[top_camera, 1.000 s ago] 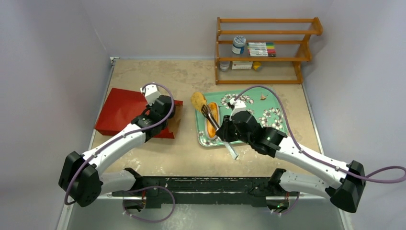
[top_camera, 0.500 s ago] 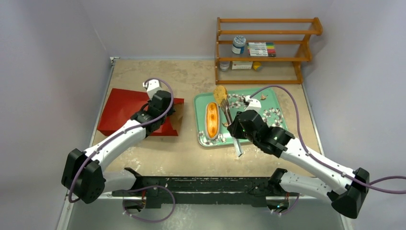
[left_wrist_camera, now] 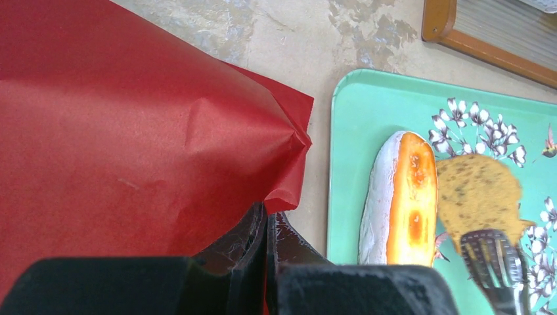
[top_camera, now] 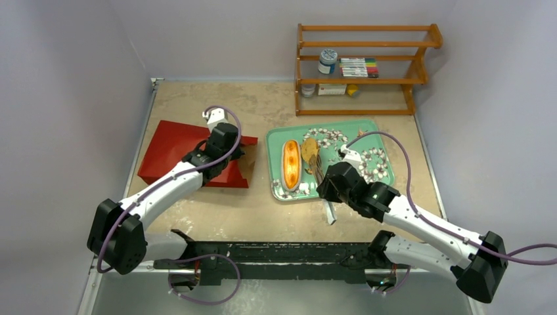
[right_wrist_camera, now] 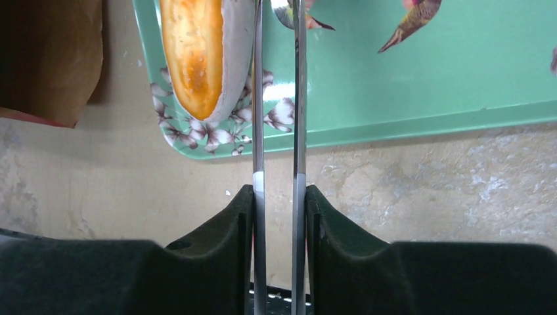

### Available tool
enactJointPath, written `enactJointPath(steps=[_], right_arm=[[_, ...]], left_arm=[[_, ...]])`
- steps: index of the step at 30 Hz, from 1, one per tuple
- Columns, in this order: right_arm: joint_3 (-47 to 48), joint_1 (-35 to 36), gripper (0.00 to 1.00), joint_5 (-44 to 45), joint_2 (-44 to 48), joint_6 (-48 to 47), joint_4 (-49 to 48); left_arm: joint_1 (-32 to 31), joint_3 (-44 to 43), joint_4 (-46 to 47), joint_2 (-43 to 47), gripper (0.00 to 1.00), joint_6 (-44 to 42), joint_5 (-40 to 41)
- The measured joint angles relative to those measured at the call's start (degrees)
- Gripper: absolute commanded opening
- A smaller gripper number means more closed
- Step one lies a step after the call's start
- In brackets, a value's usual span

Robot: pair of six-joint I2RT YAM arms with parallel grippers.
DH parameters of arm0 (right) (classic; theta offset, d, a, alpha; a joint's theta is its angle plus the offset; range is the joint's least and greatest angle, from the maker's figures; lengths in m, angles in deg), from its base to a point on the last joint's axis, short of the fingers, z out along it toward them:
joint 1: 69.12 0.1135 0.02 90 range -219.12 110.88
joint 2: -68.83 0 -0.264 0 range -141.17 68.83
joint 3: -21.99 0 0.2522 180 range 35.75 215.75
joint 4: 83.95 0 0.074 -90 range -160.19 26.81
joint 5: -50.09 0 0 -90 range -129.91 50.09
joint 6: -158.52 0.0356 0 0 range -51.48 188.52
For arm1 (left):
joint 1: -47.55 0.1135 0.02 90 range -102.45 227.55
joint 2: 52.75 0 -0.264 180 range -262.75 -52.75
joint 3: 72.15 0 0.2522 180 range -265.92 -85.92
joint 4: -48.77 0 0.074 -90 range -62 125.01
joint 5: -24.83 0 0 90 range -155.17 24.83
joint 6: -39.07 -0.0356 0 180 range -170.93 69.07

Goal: Take the fake bread out of the paper bag
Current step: Place the fake bread in the container.

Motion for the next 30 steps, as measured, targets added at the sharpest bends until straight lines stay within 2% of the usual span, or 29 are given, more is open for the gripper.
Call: enactJointPath(steps=[5,17,30], right_arm=[[-2.36,0.0,0.45,-1.51,0.09,0.87,-1.16],[-3.45,-0.04,0.48,-3.82,-0.55,1.57,-2.43],[-3.5,-0.04,0.48,-4.04,5.81,5.01,2.91]], left_arm=[[0.0,-0.87,-0.15,0.0,0.0,-0.09,-0.22],[0.0,-1.27,-0.15,0.02,0.0,-0.09,-0.26],[0.0,-1.27,-0.13,0.02,0.0,-0.09,-0.26]])
